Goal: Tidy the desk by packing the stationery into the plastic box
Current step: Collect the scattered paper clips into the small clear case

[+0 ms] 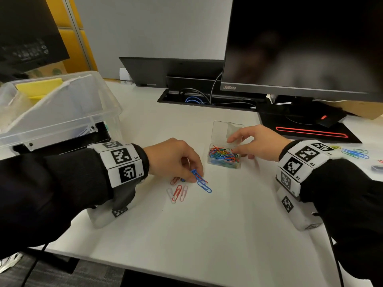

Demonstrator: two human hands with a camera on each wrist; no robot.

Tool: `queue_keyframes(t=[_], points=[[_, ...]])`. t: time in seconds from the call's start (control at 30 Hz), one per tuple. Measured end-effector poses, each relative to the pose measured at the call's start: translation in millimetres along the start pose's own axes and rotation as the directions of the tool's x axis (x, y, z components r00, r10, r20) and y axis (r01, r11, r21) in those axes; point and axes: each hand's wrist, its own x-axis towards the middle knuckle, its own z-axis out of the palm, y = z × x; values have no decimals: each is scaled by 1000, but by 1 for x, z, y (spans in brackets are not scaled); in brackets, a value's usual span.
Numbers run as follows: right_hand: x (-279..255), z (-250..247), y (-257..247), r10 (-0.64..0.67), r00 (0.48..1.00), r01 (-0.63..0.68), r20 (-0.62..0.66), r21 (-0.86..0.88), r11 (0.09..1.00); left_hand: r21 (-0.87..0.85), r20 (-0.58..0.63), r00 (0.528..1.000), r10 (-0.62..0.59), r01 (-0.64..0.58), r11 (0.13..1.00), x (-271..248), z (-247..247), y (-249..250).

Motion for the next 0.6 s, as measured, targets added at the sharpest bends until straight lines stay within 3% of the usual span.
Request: queue_keyframes(t=[0.2, 0.4, 0.47, 0.6], points=[[1, 0, 1, -2, 1000, 2, 12, 2, 1000, -15, -124, 990, 68, -70, 997, 10, -6, 3], [1, -1, 1, -6, 1000, 5, 21, 30, 1000, -65, -361, 920, 152, -187, 980, 36, -11, 20], [1, -1, 1, -7, 1000, 6, 24, 40, 999, -52, -369, 913, 176, -209, 976, 45, -10, 28], [2, 0, 3, -5, 1000, 3, 24, 56, 998, -20, -236, 959, 158, -167, 986, 55, -6, 34]])
